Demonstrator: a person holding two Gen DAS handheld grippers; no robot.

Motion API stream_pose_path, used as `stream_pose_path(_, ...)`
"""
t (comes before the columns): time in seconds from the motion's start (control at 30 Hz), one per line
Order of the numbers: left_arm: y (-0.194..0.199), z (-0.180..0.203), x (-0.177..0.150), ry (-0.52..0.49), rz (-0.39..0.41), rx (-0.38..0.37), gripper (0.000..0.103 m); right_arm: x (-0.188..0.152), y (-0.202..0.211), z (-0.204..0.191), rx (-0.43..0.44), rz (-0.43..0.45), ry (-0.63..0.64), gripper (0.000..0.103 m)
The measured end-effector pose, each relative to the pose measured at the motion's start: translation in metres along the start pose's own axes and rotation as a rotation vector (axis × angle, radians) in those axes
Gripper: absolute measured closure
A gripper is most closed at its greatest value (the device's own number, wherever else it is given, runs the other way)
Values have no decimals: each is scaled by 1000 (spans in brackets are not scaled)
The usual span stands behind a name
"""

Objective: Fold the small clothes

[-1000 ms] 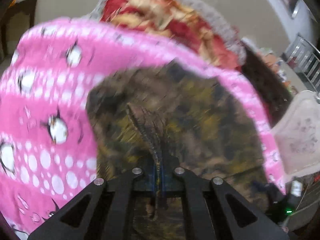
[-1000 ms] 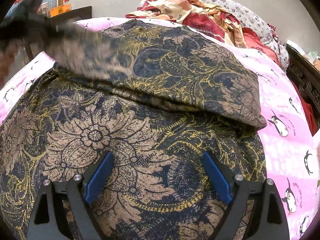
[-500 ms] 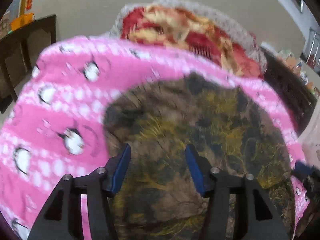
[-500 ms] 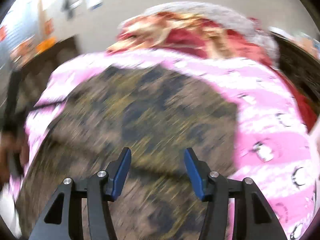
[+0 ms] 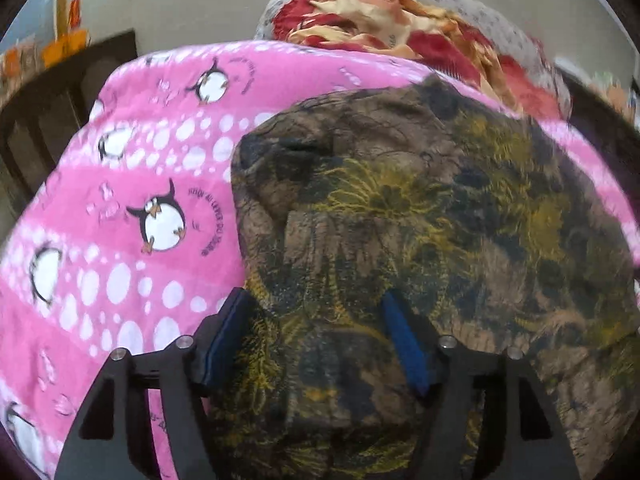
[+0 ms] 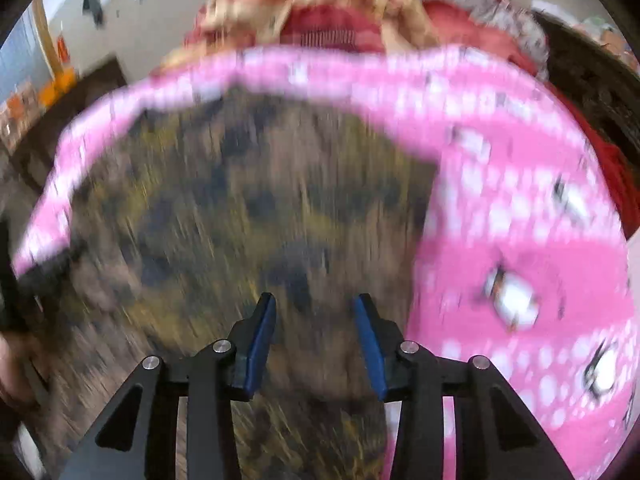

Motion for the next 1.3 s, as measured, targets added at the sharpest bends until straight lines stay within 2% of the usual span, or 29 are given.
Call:
stream_pose_path(0.03,0,2,0,-12,1,13,34,16,-2,1,-10,25,-30,58)
stream_pose_path(0.1,0,5,0,-31,3,38,33,31,-23,0,1,1,-41,55)
stream_pose_path(0.2,0,4,-1,-24,1,36,32,21,-82,4,-19,-140,-50,55)
stream_pose_path(0.23,0,3,-2,-21,1,34,31,18,-87,7,-18,-115,-48,53)
stream_pose_path(0.27,-1,2,-2,-16,-1,37,27,16,-87,8,-17,-102,-51,49)
stream_pose_path(0.37,-3,-2,-1,7,-7,34,25,17,-76,4,-33,-106,-56,48)
stream_pose_path(0.43,-5,-2,0,8,-8,32,24,15,-48,-6,-40,-55,-23,49)
stream_pose_path(0.5,-5,-3,1,7,-9,35,24,10,-23,-21,17,-5,-7,49)
stream_pose_path(0.57,-5,-3,0,5,-9,35,24,-9,-10,-37,59,0,28,49)
stream_pose_path(0.67,-5,-3,0,6,-9,34,24,-55,-26,-49,42,-83,77,43)
stream_pose_path(0.7,-6,-3,0,4,-9,35,24,-65,-30,-51,19,-52,109,43)
stream_pose_path(0.73,-6,-3,0,4,-9,35,24,-66,-27,-54,-2,-26,130,43)
stream_pose_path(0.77,-5,-3,0,7,-9,34,24,-65,-26,-56,-19,-37,130,43)
stream_pose_path(0.83,-6,-3,0,8,-9,33,24,-57,-18,-61,-45,-47,78,43)
stream_pose_path(0.9,-5,-3,0,7,-9,34,24,-53,-5,-75,-4,-9,37,42)
stream_pose_path(0.97,-5,-3,0,7,-9,34,24,-59,-2,-94,12,-4,57,42)
stream_pose_path(1.03,-5,-4,0,7,-9,34,24,-73,-18,-111,9,-59,90,40)
stream_pose_path(1.07,-5,-4,0,7,-9,34,23,-78,-30,-115,-12,-78,103,35)
stream_pose_path(1.1,-5,-4,0,7,-9,36,23,-82,-30,-117,-27,-19,116,32)
stream_pose_path(1.13,-6,-4,0,6,-9,36,23,-82,-30,-119,-26,-13,119,31)
stream_pose_path(1.23,-6,-4,0,7,-10,35,23,-84,-29,-116,18,-13,88,29)
stream_pose_path(1.3,-6,-4,0,7,-9,34,23,-85,-28,-115,34,-13,84,24)
Point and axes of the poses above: each gripper's, at about its wrist camera, not at the fingertips, and y roughly against the way its jaws point, z to its right, x to its top, the point moved 5 cm from there along -y, roughly the way its jaws point, and after that the axes turned 2 degrees about -x, right-handed, at the moved point
